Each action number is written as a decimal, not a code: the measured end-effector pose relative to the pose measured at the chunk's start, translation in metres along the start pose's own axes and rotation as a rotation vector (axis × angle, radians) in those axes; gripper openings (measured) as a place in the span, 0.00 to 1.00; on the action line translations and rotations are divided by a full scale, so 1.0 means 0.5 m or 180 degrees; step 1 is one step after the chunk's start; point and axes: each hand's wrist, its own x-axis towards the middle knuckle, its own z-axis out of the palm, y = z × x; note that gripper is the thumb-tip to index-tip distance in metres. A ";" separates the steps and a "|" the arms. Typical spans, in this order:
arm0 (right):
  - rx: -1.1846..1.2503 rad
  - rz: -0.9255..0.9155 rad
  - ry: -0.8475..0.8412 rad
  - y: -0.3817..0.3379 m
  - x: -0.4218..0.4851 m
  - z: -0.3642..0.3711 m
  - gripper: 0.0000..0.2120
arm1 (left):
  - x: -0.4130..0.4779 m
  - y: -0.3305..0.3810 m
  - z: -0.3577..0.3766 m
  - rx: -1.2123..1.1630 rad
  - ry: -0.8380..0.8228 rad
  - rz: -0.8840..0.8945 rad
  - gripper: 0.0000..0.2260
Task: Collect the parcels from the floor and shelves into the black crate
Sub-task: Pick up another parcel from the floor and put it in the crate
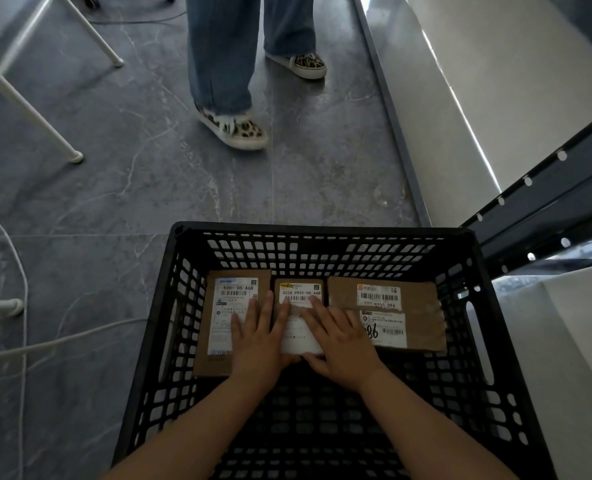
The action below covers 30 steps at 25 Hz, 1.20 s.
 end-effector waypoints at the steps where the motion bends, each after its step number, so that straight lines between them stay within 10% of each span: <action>1: 0.0037 0.0007 -0.0131 0.000 0.000 -0.007 0.34 | 0.001 -0.002 -0.001 -0.0024 -0.0035 0.0033 0.44; 9: 0.1801 0.1142 -0.0826 0.002 0.039 -0.130 0.25 | 0.003 0.032 -0.165 -0.1563 -0.0656 -0.0441 0.34; 16: 0.3099 0.2629 -0.0925 0.047 0.049 -0.588 0.18 | -0.141 0.171 -0.599 -0.2818 -0.0869 -0.0433 0.20; 30: 0.3432 0.2741 0.1175 0.062 0.002 -1.769 0.18 | -0.565 0.355 -1.634 -0.2430 -0.0339 0.1310 0.19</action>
